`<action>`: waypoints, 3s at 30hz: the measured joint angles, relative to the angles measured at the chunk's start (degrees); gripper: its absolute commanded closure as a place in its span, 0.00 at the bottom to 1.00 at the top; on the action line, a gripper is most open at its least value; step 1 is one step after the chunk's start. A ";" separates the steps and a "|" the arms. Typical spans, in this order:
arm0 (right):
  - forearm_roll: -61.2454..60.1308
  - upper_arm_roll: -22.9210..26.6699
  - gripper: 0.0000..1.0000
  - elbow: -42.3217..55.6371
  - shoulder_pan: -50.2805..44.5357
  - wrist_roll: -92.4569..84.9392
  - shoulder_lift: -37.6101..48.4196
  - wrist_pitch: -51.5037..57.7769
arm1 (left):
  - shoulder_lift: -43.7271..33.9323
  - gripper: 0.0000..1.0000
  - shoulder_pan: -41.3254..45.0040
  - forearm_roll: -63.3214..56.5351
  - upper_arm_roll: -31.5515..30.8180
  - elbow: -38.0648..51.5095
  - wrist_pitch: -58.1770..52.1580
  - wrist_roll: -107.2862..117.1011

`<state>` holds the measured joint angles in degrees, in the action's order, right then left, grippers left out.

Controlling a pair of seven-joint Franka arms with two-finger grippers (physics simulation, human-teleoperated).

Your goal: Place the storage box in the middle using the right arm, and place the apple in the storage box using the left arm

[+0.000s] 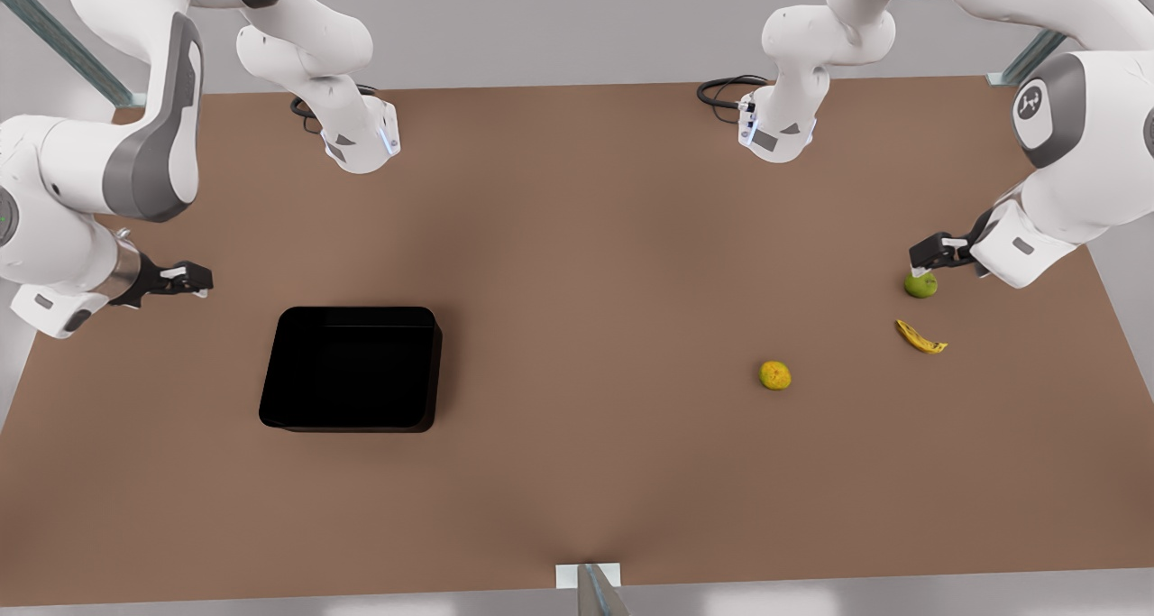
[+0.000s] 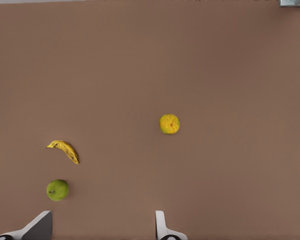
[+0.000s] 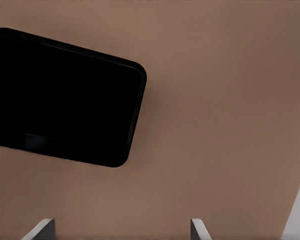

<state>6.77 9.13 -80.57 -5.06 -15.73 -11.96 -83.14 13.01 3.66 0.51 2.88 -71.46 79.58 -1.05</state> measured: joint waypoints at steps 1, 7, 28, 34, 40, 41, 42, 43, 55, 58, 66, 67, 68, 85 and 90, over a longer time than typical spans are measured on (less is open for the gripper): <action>0.00 0.01 0.00 -0.02 0.06 0.00 0.00 0.00 | 0.00 0.00 0.07 0.01 0.10 0.00 -0.26 -0.08; -4.60 0.08 0.00 -18.62 0.19 12.14 -0.19 -18.66 | 2.73 0.00 0.15 1.55 7.70 0.00 -8.86 2.47; -10.16 4.05 0.00 -33.38 -0.66 8.26 -14.81 -47.02 | 12.48 0.00 1.70 64.52 43.66 -43.48 -2.00 36.00; -10.11 4.05 0.36 -33.25 -0.83 8.35 -15.72 -46.33 | 16.30 0.00 0.50 65.85 45.28 -44.38 -2.64 31.70; -10.05 4.05 0.60 -32.60 -0.83 8.23 -16.39 -45.13 | 23.12 0.00 -3.56 68.42 45.20 -45.97 -3.22 26.02; -10.02 4.05 0.61 -32.04 -0.83 8.18 -16.60 -44.50 | 24.49 0.00 -4.47 69.08 45.15 -45.67 -3.24 25.30; -10.02 4.05 0.65 -32.02 -0.83 8.10 -16.61 -44.39 | 25.13 0.00 -5.02 69.67 45.15 -45.34 -3.21 25.01; -10.02 4.05 0.66 -32.10 -0.83 8.09 -16.69 -44.39 | 26.10 0.00 -6.19 70.27 45.12 -43.68 -3.29 24.96; -10.02 3.96 0.79 -31.93 -0.83 7.29 -16.74 -44.21 | 31.90 0.00 -8.70 74.81 42.57 -43.72 -2.88 23.47; -10.24 3.88 0.79 -31.59 -0.83 7.07 -16.70 -43.81 | 32.78 0.00 -10.45 75.31 41.86 -43.78 -2.68 22.24; -10.45 2.43 0.79 -26.50 -2.29 6.23 -16.08 -39.62 | 33.31 0.00 -13.77 75.06 41.68 -42.61 -3.20 21.33; -11.12 1.58 0.79 -26.40 -2.31 6.24 -16.25 -40.14 | 34.36 0.00 -13.77 75.01 41.32 -42.78 -2.96 19.97; -11.23 1.22 0.79 -25.94 -2.59 6.25 -16.09 -40.02 | 34.79 0.00 -14.24 74.99 40.81 -42.89 -2.77 19.61; -32.96 4.49 0.02 -2.57 -33.79 6.95 -31.50 -39.90 | 37.35 0.17 -15.88 75.65 38.61 -42.10 0.14 17.48; -32.53 4.48 0.00 -2.58 -33.79 7.18 -31.38 -39.71 | 37.38 0.71 -15.88 75.47 38.52 -42.00 0.06 17.25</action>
<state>-25.77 13.61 -83.15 -38.85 -8.55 -43.34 -122.86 50.40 -12.22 75.98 41.40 -113.46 79.64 16.20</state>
